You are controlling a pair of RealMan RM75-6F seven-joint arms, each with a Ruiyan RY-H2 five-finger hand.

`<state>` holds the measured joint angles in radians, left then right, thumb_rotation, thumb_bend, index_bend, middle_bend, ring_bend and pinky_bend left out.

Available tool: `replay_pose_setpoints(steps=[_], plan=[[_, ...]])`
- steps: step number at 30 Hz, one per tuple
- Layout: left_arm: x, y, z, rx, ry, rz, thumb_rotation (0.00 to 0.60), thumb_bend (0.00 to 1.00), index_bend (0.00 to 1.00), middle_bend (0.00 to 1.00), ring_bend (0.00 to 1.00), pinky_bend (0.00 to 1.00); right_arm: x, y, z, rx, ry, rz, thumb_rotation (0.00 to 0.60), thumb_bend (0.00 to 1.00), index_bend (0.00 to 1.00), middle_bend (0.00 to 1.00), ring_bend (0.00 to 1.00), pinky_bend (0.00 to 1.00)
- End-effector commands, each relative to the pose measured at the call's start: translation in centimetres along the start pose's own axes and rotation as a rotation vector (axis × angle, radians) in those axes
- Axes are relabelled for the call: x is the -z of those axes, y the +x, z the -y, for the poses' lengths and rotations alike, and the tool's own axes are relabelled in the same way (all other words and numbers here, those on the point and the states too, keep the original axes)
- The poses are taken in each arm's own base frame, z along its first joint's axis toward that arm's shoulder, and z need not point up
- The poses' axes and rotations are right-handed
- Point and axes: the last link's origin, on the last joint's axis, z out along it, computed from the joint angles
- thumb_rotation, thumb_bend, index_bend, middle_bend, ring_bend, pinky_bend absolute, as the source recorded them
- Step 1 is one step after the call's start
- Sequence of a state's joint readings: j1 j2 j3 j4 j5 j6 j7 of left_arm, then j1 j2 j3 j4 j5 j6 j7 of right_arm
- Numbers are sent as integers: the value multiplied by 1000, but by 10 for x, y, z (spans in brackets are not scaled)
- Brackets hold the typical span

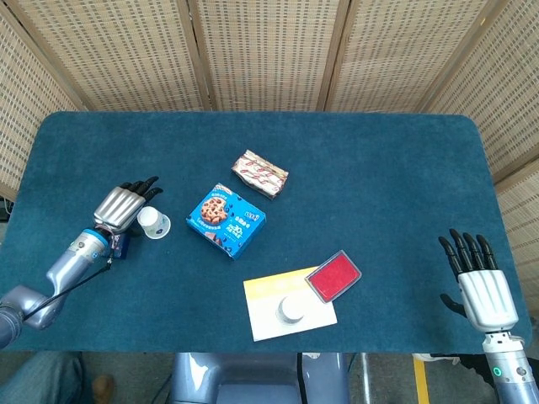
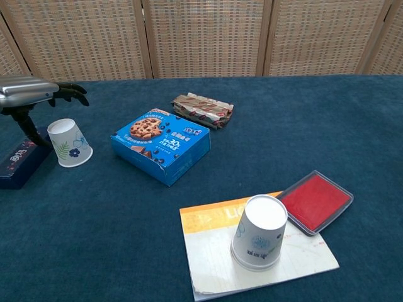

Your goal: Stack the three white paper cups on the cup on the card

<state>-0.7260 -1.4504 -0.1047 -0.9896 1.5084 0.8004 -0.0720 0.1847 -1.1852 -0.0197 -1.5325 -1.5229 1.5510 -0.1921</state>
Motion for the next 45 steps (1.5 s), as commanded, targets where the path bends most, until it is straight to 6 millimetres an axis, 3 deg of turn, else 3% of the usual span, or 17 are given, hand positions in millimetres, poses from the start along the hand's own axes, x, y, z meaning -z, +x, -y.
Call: replay_pose_setpoints(steps=[1,11,21,26,27,29,34,39,45], plan=[[-8,-7,-4,31,-3,18,600,94,214,102,211,291,-1,-1,-1,-1,-6,2,600,0,0,0,0,0],[-6,-3,4,49,-14,-28,600,177,558,391,460,459,-3,-3,-3,-17,-16,11,600,0,0,0,0,0],[21,43,-12,63,-152,-148,600,175,552,400,467,463,-3,0,-4,-36,-25,7,600,0,0,0,0,0],[46,89,-68,44,-375,-244,600,173,546,398,467,462,-4,2,-6,-42,-40,2,600,0,0,0,0,0],[54,103,-99,23,-496,-289,600,172,548,398,467,462,-4,4,-8,-43,-46,-3,600,0,0,0,0,0],[62,110,-125,35,-602,-306,600,172,553,398,467,462,-4,5,-8,-45,-51,-6,600,0,0,0,0,0],[71,115,-167,36,-792,-369,600,172,555,398,467,462,-4,8,-10,-51,-62,-13,600,0,0,0,0,0],[53,118,-219,-5,-931,-378,600,172,555,398,467,462,-6,9,-15,-55,-85,-11,600,0,0,0,0,0],[36,121,-249,-64,-975,-382,600,171,553,398,467,461,-8,9,-21,-61,-105,-3,600,0,0,0,0,0]])
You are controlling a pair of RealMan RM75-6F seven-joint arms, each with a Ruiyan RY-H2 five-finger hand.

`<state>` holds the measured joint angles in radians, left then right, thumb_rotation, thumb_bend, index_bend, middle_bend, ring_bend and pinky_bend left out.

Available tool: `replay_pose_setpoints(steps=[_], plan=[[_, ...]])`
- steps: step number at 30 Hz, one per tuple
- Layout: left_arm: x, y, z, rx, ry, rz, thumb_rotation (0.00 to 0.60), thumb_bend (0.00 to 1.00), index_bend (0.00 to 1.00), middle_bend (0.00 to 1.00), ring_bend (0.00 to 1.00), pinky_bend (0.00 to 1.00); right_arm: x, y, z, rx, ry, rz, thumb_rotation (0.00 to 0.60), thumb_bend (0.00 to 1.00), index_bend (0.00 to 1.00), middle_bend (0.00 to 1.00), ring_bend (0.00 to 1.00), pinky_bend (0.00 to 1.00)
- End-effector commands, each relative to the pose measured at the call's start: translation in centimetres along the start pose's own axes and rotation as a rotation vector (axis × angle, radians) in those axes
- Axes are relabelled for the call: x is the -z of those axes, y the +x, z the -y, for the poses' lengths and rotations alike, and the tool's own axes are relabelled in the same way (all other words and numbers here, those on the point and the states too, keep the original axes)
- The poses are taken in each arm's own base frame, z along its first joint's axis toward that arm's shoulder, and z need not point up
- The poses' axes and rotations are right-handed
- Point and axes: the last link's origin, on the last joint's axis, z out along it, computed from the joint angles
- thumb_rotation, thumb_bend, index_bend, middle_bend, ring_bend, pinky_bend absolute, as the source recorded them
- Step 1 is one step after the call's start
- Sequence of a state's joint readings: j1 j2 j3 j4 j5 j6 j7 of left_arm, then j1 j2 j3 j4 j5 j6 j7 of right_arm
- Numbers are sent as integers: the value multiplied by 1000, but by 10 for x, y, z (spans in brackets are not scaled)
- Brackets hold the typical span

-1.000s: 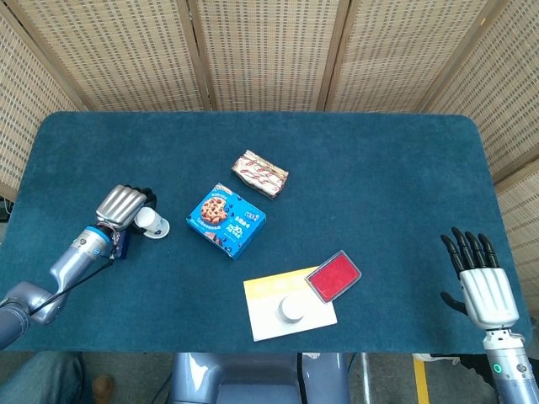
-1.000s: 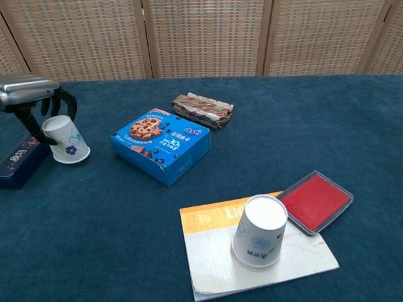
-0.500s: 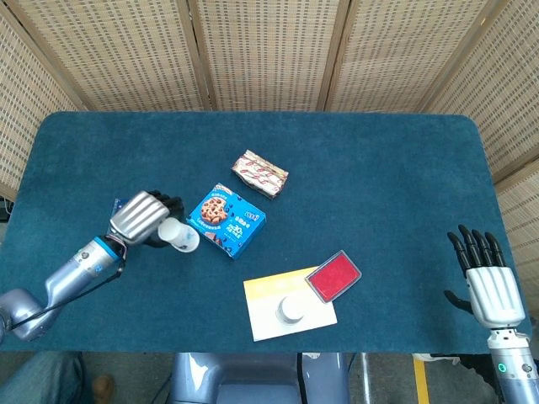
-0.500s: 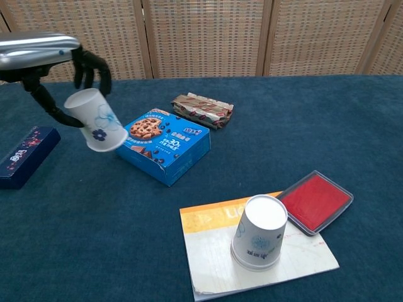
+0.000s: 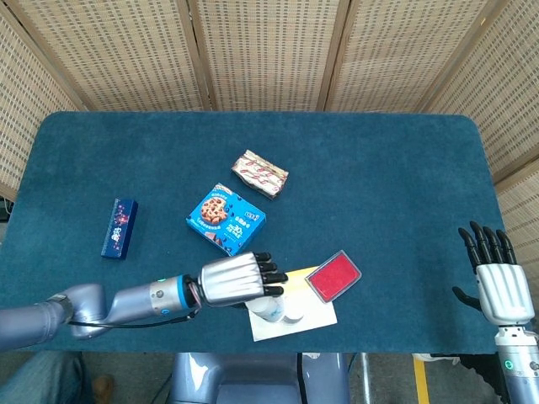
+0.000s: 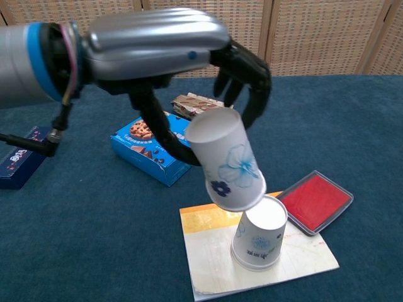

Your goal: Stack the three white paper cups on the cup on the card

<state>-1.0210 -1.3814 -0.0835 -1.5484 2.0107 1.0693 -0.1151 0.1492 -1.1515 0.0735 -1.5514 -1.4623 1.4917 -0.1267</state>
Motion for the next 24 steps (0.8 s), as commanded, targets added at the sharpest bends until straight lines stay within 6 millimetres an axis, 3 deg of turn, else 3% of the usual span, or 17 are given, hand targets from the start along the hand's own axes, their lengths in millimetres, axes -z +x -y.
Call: replay_pose_setpoints(steps=[1,10,24], plan=[[-24,-6,0,-52,-31,21,600,171,553,398,467,461,-1,0,-3,-4,-14,2,600,0,0,0,0,0],[-50,-11,-3,-119,-78,36,600,166,554,398,467,461,-2,2,-8,-15,-26,4,600,0,0,0,0,0],[-50,-15,-3,-91,-74,96,600,166,551,398,467,460,-1,7,-11,-33,-34,-1,600,0,0,0,0,0]])
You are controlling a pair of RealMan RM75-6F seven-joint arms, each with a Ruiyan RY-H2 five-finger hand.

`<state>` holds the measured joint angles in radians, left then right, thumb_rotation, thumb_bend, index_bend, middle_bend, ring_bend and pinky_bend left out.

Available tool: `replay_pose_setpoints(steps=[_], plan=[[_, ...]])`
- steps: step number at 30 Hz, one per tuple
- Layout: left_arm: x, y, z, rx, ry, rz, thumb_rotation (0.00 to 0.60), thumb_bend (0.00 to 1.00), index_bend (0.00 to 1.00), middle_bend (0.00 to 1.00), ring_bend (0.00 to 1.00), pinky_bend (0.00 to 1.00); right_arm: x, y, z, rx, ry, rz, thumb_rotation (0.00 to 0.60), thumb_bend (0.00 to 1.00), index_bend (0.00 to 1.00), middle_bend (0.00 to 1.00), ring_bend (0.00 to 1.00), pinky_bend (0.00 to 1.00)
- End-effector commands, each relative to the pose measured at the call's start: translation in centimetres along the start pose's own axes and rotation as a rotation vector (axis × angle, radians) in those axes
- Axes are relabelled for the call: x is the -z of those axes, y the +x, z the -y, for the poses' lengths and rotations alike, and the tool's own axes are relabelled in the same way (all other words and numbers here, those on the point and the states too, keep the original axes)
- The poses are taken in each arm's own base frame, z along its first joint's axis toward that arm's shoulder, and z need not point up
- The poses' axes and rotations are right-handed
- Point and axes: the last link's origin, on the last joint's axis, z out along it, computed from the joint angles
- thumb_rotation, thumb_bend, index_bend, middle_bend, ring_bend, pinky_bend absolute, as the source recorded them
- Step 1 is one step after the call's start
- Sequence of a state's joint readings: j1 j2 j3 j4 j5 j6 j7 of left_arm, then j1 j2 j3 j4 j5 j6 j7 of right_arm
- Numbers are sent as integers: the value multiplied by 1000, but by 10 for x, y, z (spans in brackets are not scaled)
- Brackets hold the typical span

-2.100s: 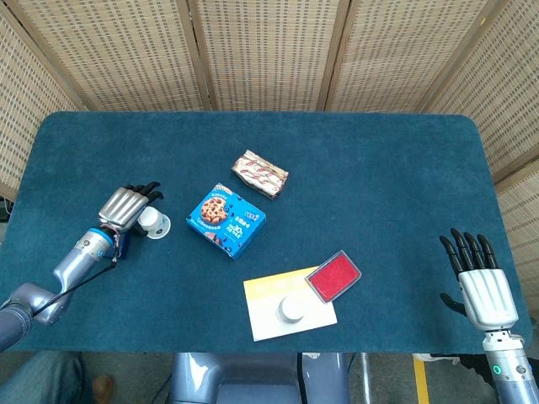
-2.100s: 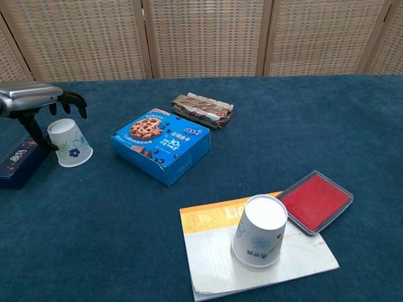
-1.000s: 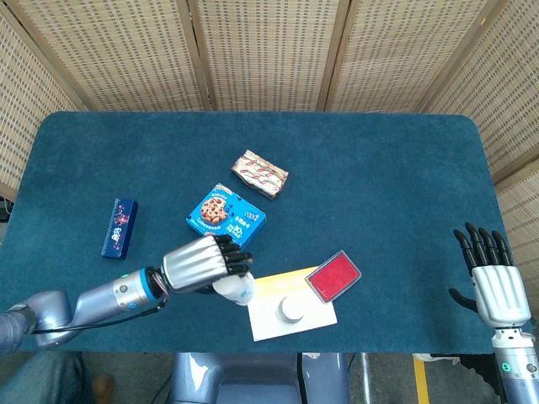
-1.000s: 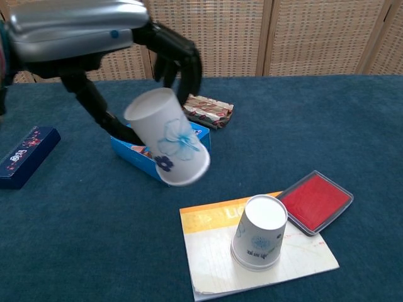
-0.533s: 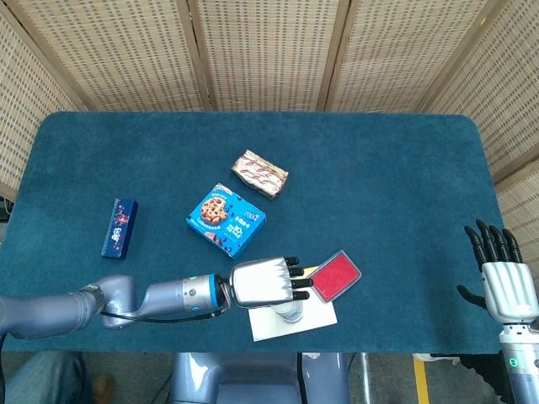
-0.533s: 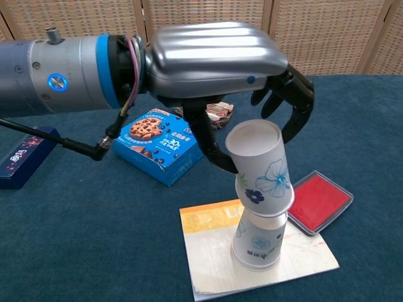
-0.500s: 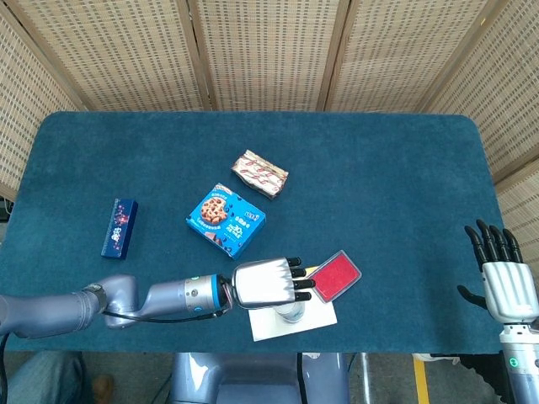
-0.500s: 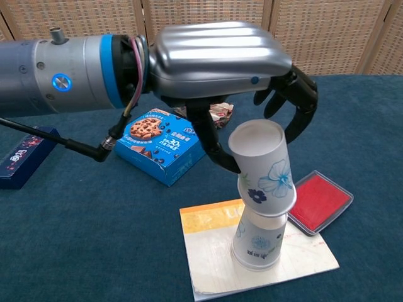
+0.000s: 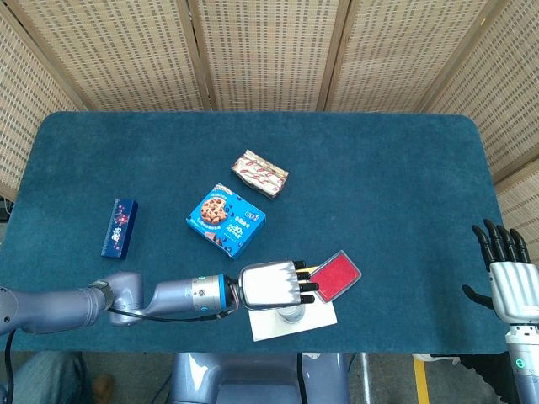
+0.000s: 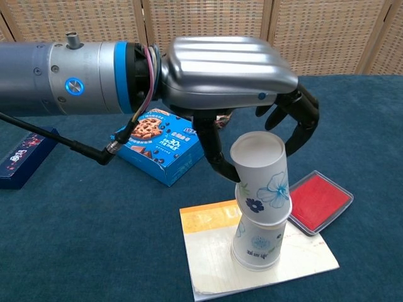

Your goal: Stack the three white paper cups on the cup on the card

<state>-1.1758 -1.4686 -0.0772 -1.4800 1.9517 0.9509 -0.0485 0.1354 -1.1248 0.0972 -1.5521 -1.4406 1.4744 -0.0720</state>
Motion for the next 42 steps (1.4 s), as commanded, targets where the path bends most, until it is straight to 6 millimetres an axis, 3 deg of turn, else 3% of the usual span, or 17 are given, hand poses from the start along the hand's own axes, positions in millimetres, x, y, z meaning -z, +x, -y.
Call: replay_pose_setpoints(steps=[1,16,18,20,22,25,30,35,42], plan=[[-2,-2,0,3,2,8,600,166,551,398,467,460,0,0,0,0,1,-2,600,0,0,0,0,0],[-16,-14,-7,29,1,32,600,124,520,376,450,445,3,6,-2,-7,-11,-24,600,0,0,0,0,0],[-16,-17,-7,18,1,52,600,61,442,302,362,392,3,7,-3,-8,-12,-27,600,0,0,0,0,0],[-15,-21,-8,-11,0,100,600,5,271,145,183,291,3,8,-3,-11,-13,-27,600,0,0,0,0,0],[-15,-23,-10,-4,11,131,600,0,133,38,67,215,4,8,-3,-11,-13,-25,600,0,0,0,0,0],[-15,-20,-9,-13,31,143,600,0,12,0,1,137,4,8,-3,-11,-12,-22,600,0,0,0,0,0],[-9,-16,-4,-20,66,141,600,0,0,0,0,28,4,8,-3,-8,-12,-21,600,0,0,0,0,0],[21,-9,22,-31,212,157,600,0,0,0,0,0,5,8,-2,-4,-8,-18,600,0,0,0,0,0],[114,-15,68,18,579,119,600,0,0,0,0,0,8,10,0,-6,0,-24,600,0,0,0,0,0]])
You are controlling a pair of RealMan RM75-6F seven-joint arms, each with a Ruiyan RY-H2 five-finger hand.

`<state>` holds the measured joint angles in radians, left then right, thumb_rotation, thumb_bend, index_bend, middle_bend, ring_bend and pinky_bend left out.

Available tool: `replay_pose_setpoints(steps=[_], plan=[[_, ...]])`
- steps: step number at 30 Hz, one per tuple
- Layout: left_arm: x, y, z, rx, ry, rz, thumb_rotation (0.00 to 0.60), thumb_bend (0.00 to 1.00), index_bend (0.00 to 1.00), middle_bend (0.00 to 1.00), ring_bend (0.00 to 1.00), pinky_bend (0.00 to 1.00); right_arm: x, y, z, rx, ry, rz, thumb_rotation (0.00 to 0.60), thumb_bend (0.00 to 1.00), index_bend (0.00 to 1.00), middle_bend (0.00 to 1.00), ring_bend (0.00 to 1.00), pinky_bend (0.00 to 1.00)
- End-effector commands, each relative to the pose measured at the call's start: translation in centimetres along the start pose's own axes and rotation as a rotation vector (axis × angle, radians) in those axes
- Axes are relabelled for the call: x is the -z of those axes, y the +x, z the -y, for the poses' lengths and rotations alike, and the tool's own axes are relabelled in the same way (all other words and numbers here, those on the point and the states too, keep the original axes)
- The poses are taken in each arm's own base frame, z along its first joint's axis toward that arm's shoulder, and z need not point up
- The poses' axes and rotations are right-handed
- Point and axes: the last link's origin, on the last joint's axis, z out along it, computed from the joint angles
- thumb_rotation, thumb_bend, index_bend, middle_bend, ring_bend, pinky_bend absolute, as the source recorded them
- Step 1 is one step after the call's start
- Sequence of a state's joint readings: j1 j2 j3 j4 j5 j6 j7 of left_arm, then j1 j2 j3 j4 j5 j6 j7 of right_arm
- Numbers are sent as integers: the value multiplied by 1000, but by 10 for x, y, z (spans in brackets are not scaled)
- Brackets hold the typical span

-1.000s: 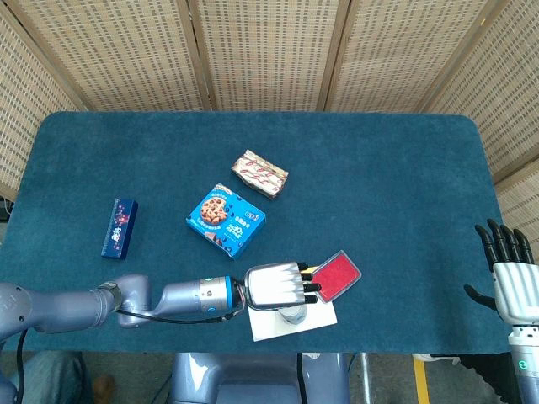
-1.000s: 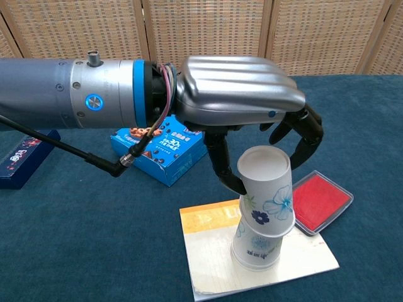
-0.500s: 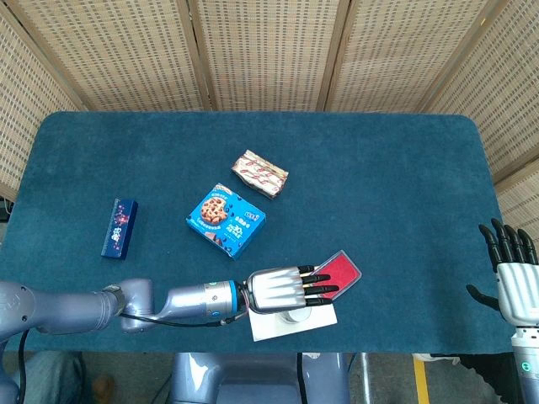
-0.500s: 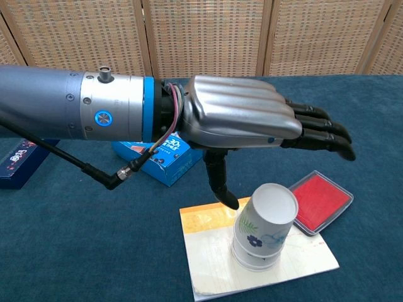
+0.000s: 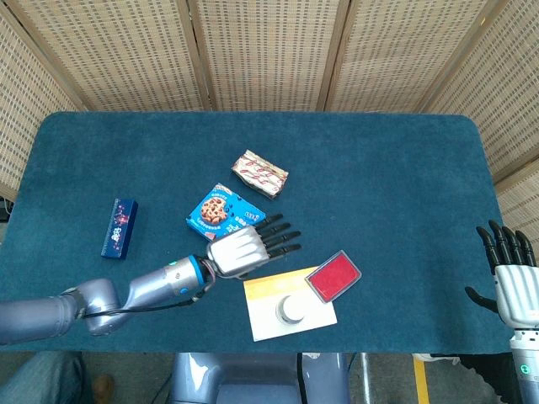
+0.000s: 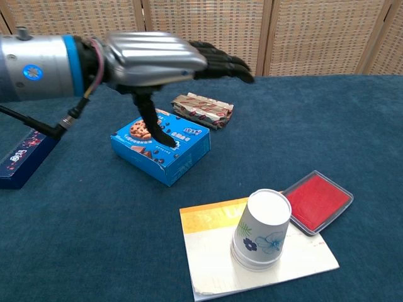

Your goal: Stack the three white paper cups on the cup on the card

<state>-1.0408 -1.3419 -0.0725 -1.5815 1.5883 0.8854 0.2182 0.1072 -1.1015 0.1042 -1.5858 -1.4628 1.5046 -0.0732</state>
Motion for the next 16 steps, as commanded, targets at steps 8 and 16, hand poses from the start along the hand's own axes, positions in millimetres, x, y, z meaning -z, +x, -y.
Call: replay_pose_setpoints(steps=[8,16], plan=[[168,-45,100,78,712,-36,600,0,0,0,0,0,4,1,7,5,22,-4,600,0,0,0,0,0],[268,-70,66,204,1115,0,600,0,0,0,0,0,6,1,10,35,33,-15,600,0,0,0,0,0]])
